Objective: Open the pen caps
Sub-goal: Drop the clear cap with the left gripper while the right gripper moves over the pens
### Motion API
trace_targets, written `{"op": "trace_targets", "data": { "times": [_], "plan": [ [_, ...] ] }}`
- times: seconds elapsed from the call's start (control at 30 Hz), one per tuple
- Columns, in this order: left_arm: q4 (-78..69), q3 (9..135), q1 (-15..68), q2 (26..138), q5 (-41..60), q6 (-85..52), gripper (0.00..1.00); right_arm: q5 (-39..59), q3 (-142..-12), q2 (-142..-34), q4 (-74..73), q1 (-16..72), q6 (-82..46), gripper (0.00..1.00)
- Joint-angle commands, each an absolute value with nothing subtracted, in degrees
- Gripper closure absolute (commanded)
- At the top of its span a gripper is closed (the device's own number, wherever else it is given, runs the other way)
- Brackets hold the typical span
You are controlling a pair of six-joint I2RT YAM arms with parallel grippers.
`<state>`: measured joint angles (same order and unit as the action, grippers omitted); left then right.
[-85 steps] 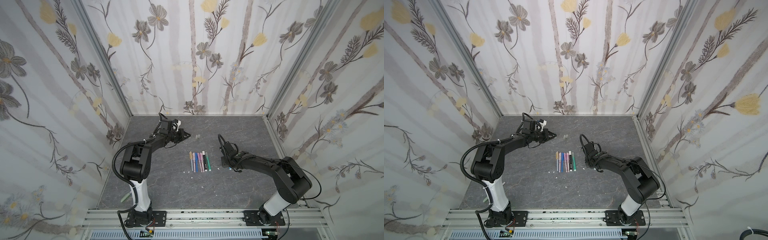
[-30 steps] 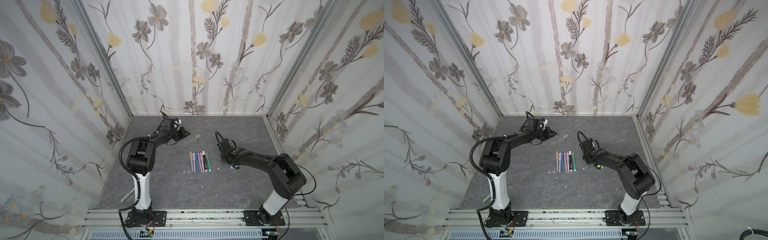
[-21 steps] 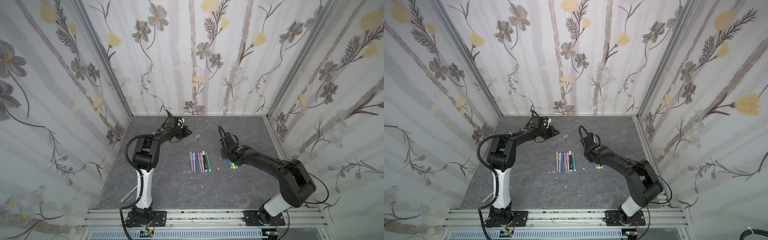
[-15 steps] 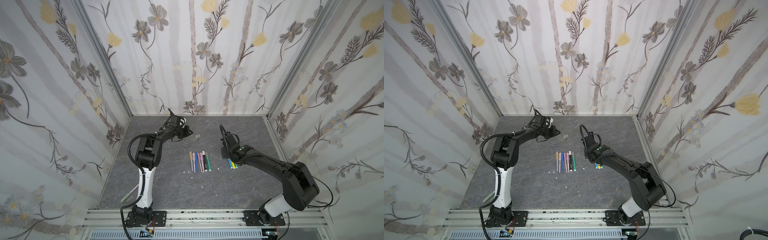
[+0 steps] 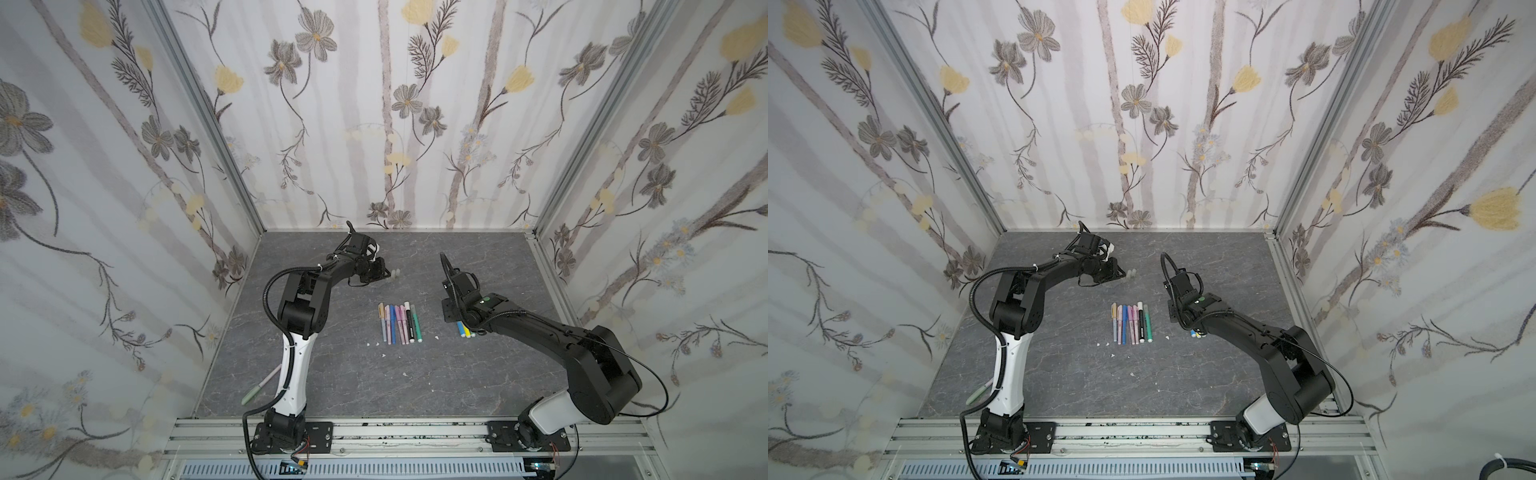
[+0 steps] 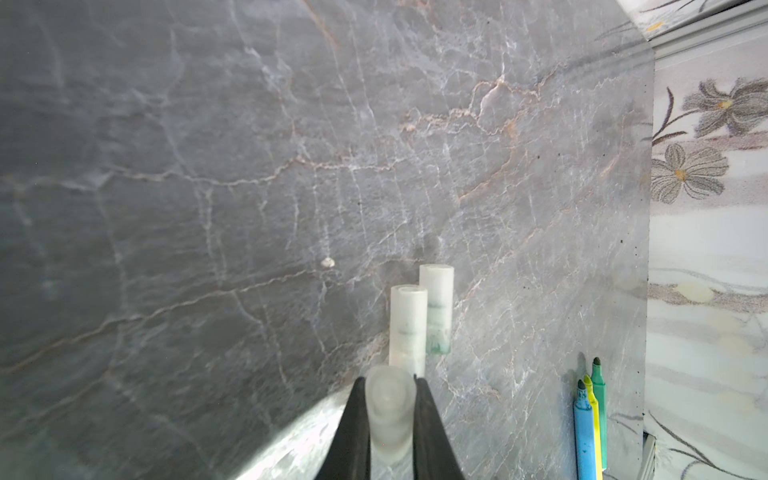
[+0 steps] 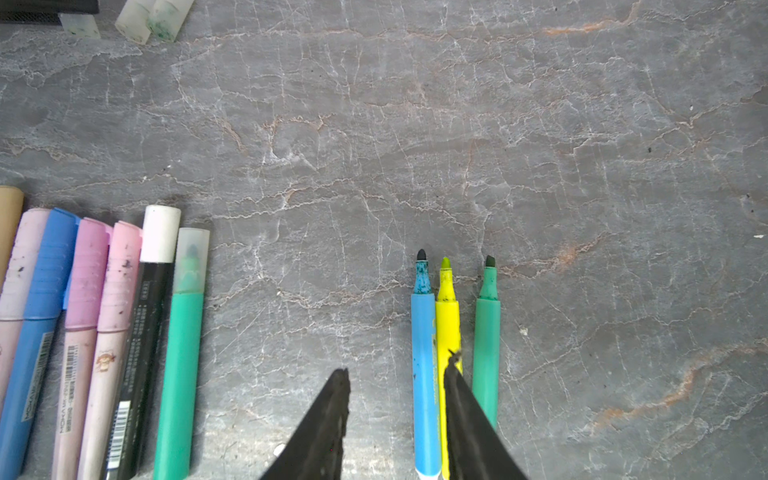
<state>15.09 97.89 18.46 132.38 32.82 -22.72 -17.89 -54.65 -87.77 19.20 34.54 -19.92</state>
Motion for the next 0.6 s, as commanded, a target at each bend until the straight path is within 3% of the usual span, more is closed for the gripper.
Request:
{"op": "trace_targets", "data": {
  "times": [0.0,0.57],
  "plan": [
    [16.26,97.36,18.46,132.08,32.35,-21.27,0.85,-17.18,-54.4,-88.06,17.91,34.72,-20.82,0.62],
    [12.33,95.21,18.13,130.51,32.34,-23.31,0.74,-13.39,-54.58,-91.05,14.48,38.83,-23.02,0.61]
  ]
}}
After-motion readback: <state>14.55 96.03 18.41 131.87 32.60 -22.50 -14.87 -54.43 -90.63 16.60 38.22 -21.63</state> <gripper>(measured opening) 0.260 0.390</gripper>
